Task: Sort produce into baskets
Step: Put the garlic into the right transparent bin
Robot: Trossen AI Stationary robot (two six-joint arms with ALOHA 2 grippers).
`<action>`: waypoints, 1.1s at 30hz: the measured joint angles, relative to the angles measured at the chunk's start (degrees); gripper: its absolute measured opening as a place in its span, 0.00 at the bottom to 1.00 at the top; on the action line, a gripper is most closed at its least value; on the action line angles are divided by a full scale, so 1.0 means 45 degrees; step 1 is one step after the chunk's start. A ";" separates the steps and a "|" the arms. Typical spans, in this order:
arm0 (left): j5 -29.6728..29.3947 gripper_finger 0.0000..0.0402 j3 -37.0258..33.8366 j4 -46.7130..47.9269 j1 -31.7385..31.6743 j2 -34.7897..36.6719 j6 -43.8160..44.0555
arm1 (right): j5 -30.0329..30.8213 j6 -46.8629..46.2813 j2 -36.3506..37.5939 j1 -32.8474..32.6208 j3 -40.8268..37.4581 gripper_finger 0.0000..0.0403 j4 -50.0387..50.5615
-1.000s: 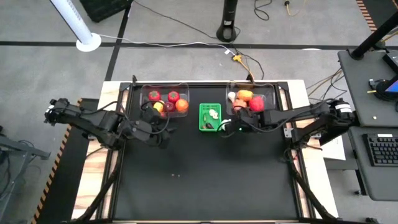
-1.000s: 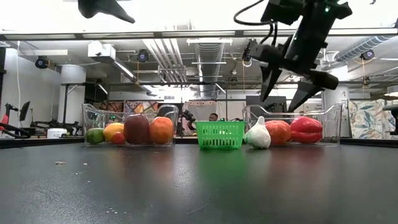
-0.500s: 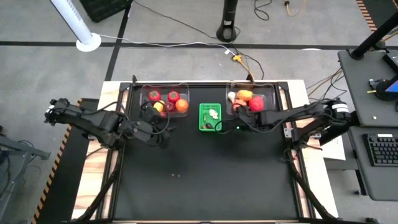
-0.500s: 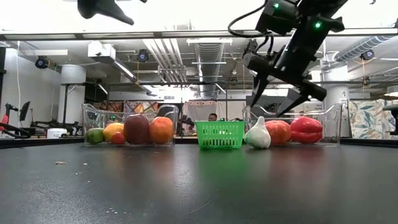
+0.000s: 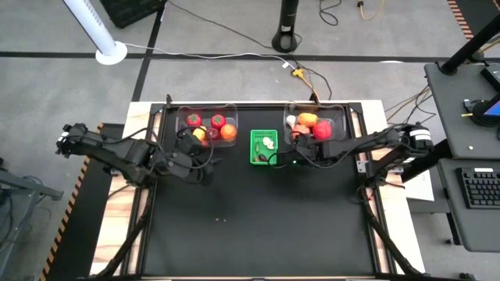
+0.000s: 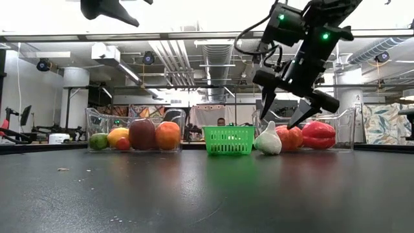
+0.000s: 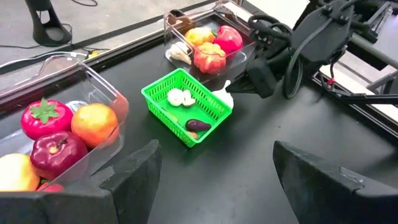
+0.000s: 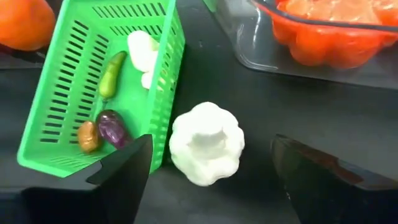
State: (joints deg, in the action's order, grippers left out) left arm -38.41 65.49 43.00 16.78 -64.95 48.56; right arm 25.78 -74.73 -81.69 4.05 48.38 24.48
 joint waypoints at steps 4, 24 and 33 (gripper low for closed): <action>-0.0002 0.72 0.0000 0.0005 0.0000 0.0000 0.0000 | 0.0227 0.0000 -0.0430 0.0000 -0.0003 0.76 -0.0637; -0.0015 0.72 0.0000 0.0073 0.0000 0.0000 0.0039 | 0.0616 -0.0176 -0.0841 0.0000 -0.0005 0.61 -0.0895; -0.0015 0.72 0.0000 0.0073 0.0000 0.0000 0.0039 | 0.0758 -0.0260 -0.0841 0.0000 -0.0005 0.46 -0.0886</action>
State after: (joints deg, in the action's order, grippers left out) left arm -38.48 65.49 43.33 16.78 -64.95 48.73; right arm 29.19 -75.90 -85.47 4.05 48.36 20.49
